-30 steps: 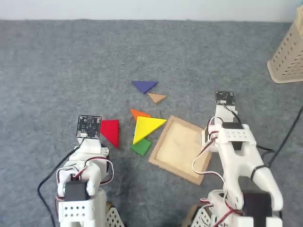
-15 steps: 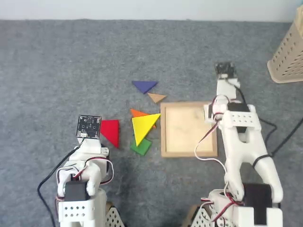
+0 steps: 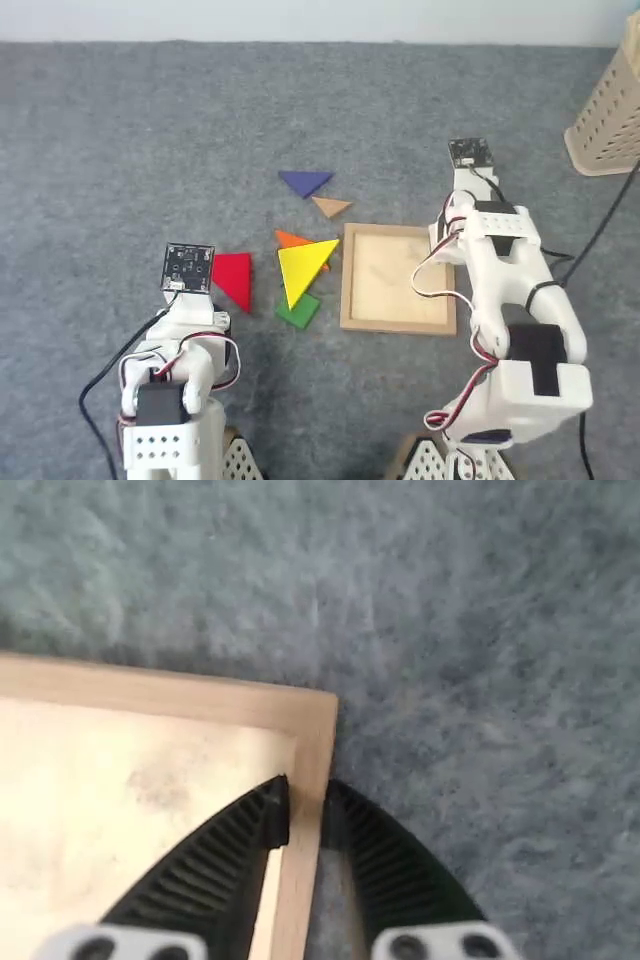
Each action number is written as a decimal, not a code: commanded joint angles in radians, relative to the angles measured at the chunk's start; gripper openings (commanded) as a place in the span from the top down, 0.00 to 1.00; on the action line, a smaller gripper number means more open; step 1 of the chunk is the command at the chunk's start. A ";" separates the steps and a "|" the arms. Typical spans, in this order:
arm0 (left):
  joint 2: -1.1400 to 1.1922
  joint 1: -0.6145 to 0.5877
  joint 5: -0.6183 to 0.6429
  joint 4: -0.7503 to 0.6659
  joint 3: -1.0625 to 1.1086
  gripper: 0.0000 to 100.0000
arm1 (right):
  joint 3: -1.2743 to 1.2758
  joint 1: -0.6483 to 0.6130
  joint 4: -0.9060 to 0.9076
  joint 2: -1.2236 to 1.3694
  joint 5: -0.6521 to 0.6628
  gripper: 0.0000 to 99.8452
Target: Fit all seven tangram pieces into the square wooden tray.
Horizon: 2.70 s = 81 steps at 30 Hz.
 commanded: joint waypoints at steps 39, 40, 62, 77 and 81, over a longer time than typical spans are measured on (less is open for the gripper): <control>-0.006 -0.003 0.006 0.003 -0.005 0.99 | -0.061 -0.730 -0.223 -0.183 -0.186 0.81; -0.006 -0.003 0.006 0.003 -0.005 0.99 | -0.061 -0.750 -0.237 -0.162 -0.176 0.81; -0.006 -0.003 0.006 0.003 -0.005 0.99 | 0.011 -0.696 -0.234 -0.068 -0.034 0.81; -0.006 -0.003 0.006 0.003 -0.005 0.99 | 0.015 -0.667 -0.225 -0.074 -0.008 0.81; -0.006 -0.003 0.006 0.003 -0.005 0.99 | 0.009 -0.730 -0.234 -0.093 -0.008 0.81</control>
